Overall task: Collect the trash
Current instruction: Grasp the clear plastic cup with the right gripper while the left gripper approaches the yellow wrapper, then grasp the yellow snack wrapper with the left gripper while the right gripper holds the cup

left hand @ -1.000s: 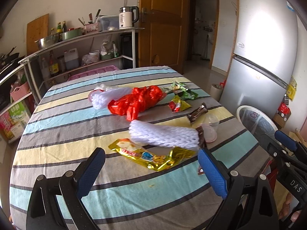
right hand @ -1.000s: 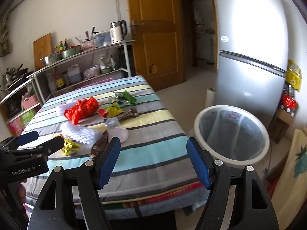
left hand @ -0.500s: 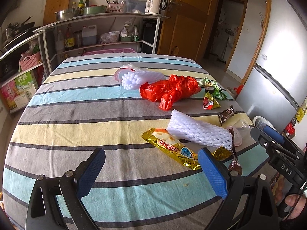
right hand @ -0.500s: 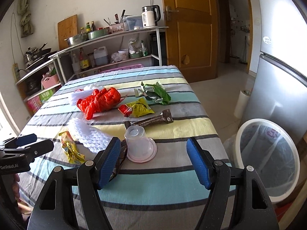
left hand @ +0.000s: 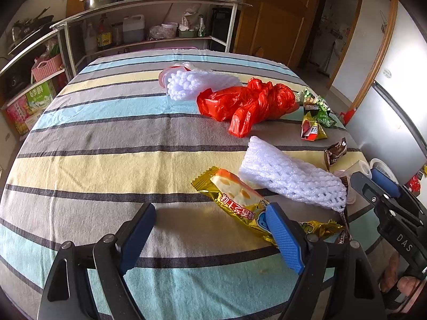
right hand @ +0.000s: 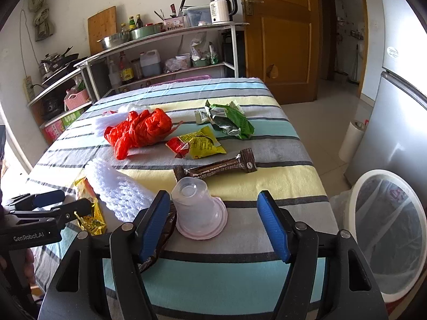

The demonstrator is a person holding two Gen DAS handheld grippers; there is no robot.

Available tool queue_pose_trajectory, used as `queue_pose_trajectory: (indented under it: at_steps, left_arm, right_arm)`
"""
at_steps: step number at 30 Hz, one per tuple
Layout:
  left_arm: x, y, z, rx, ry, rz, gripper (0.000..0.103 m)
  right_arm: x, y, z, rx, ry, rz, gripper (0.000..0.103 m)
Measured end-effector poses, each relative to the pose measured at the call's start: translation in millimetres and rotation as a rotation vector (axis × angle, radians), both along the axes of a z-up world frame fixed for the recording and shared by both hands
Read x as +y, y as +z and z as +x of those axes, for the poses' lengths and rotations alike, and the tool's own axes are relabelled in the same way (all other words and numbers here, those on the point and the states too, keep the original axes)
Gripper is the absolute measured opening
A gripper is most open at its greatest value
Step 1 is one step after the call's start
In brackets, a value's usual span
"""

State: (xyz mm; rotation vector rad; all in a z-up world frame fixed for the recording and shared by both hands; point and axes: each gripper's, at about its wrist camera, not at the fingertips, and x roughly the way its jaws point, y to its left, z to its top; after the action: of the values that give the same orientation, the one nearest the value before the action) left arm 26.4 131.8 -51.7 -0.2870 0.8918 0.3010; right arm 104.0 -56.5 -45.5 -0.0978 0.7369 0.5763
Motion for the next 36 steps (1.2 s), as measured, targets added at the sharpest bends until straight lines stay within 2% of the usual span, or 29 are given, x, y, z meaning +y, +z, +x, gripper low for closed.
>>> queue_pose_trajectory:
  at_steps: [3,5,8,15,17,20,22,23,25,30,36]
  left_arm:
    - [0.9,-0.8,-0.2,-0.010,-0.005,-0.002,0.083]
    - [1.2,0.1,0.9,-0.008,-0.006,-0.004,0.081]
    - [-0.1,0.4,3.2,-0.001,-0.017,-0.009,0.080]
    - [-2.5,1.8,4.2,0.014,-0.020,-0.034,0.080]
    - [-5.9,1.0,6.1,0.023,-0.019,-0.016,0.080]
    - [-12.6,-0.1,9.0,0.021,-0.033,0.020,0.079]
    - [-14.8,-0.7,9.9,0.018,-0.032,0.064,0.061]
    - [-13.6,0.4,9.8,0.012,-0.032,0.060,0.056]
    - [-9.7,2.5,9.8,0.004,-0.036,0.038,0.033]
    - [-7.8,4.4,8.2,-0.007,-0.059,0.037,0.021]
    - [-5.5,12.3,3.8,-0.052,-0.084,0.023,0.019]
  right_arm:
    - [-0.7,-0.3,-0.2,0.006,-0.013,0.018,0.063]
    - [0.5,-1.2,-0.6,0.008,-0.014,0.013,0.051]
    - [4.1,-2.8,-1.7,0.012,-0.011,-0.001,0.046]
    - [8.3,-1.9,-5.4,0.005,-0.011,-0.011,0.036]
    - [9.8,-1.2,-4.6,0.003,-0.009,-0.008,0.032]
    - [9.0,-2.1,-2.6,0.009,-0.017,0.005,0.032]
    - [8.3,-2.4,-2.2,0.010,-0.017,0.010,0.032]
    - [7.7,-1.9,-2.3,0.010,-0.017,0.015,0.032]
    - [7.7,-2.0,-2.5,0.011,-0.020,0.017,0.032]
    - [6.8,-1.5,-4.9,0.007,-0.027,0.024,0.032]
    - [3.5,3.1,-7.2,-0.009,-0.049,0.042,0.031]
